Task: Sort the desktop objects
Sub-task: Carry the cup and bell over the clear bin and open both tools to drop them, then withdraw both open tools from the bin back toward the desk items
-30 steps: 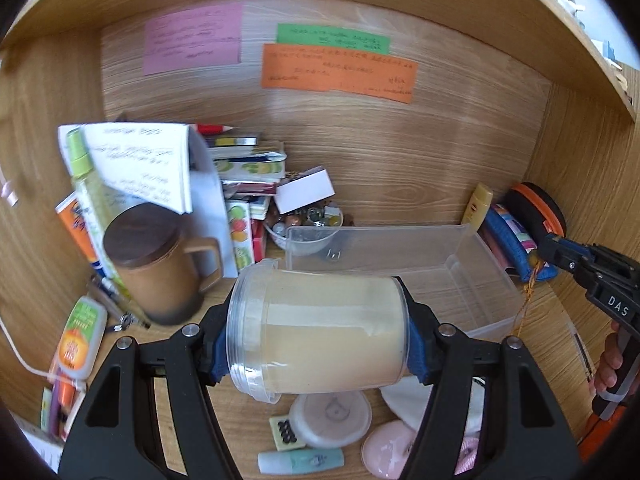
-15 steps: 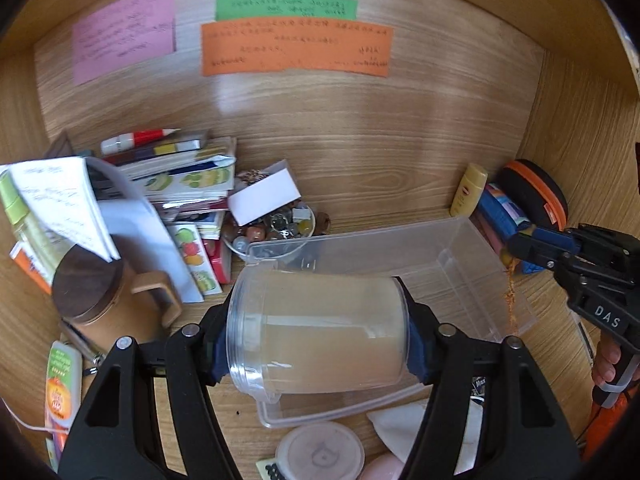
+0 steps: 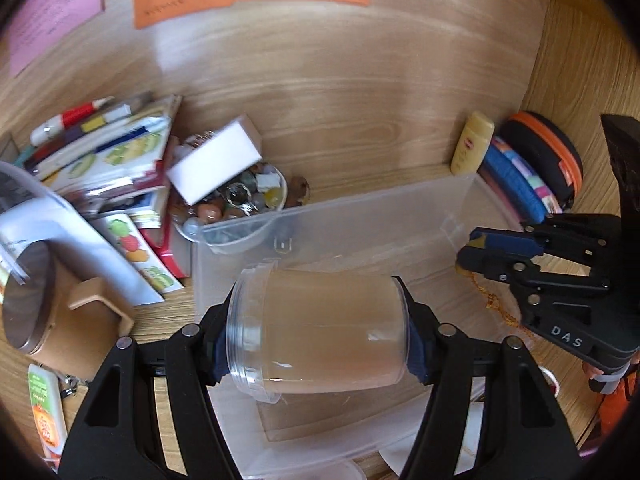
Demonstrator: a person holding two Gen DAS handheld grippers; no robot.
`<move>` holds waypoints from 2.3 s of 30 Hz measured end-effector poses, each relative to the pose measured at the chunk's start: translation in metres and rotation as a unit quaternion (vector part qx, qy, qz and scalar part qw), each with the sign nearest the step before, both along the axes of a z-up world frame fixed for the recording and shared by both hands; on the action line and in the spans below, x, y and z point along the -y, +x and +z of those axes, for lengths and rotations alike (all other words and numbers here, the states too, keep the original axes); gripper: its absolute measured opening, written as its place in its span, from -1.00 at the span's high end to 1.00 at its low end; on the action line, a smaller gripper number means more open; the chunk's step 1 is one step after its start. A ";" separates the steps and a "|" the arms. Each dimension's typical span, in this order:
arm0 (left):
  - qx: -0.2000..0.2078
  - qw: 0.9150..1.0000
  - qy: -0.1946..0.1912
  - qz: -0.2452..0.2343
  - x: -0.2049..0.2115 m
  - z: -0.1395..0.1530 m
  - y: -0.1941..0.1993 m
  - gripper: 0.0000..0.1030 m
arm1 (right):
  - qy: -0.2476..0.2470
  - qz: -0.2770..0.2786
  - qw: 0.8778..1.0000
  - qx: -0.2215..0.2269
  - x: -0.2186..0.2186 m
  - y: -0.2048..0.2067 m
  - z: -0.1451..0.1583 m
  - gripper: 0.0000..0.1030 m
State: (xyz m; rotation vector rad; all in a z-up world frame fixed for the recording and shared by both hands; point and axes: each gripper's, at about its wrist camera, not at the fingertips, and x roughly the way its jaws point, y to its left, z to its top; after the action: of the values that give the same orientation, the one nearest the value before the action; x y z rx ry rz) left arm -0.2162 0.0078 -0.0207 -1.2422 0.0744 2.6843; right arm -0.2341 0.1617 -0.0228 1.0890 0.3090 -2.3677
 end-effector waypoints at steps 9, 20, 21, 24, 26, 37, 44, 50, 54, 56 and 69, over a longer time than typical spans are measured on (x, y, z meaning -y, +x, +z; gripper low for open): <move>0.035 0.999 -0.022 -0.022 -0.012 -0.021 -0.011 -0.29 | 0.031 0.010 0.999 0.025 0.006 -0.008 -0.022 0.70; 0.060 0.996 -0.055 -0.031 -0.026 -0.037 -0.018 -0.29 | 0.054 0.017 0.998 0.028 0.014 -0.007 -0.031 0.70; 0.063 0.996 -0.055 -0.032 -0.026 -0.038 -0.018 -0.29 | 0.058 0.019 0.998 0.027 0.015 -0.007 -0.031 0.70; 0.065 0.996 -0.059 -0.030 -0.027 -0.039 -0.019 -0.29 | 0.066 0.021 0.997 0.027 0.018 -0.007 -0.033 0.70; 0.059 0.995 -0.075 -0.031 -0.029 -0.039 -0.017 -0.29 | 0.075 0.022 0.997 0.028 0.020 -0.007 -0.035 0.70; 0.045 0.993 -0.103 -0.040 -0.038 -0.032 -0.010 -0.30 | 0.075 0.025 0.996 0.044 0.023 -0.009 -0.033 0.62; 0.041 0.995 -0.083 -0.033 -0.026 -0.027 -0.006 -0.47 | 0.087 0.017 0.996 0.017 0.021 0.000 -0.020 0.28; 0.013 0.996 -0.079 -0.027 -0.026 -0.009 0.002 -0.73 | 0.057 -0.011 0.998 -0.006 0.002 0.009 0.002 -0.28; -0.002 0.997 -0.073 -0.022 -0.022 0.002 0.009 -0.77 | 0.043 -0.027 0.998 -0.024 -0.005 0.013 0.007 -0.51; -0.011 0.997 -0.073 -0.019 -0.020 0.008 0.017 -0.80 | 0.037 -0.035 0.998 -0.035 -0.010 0.020 0.015 -0.58; -0.064 0.996 -0.058 0.004 0.000 0.043 0.064 -0.87 | -0.001 -0.055 0.994 -0.094 -0.037 0.070 0.056 -0.72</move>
State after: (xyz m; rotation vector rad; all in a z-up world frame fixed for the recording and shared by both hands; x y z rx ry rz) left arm -0.1518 0.0082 0.0222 -1.0999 0.2478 2.7997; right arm -0.1642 0.1990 0.0336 0.9046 0.3197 -2.5748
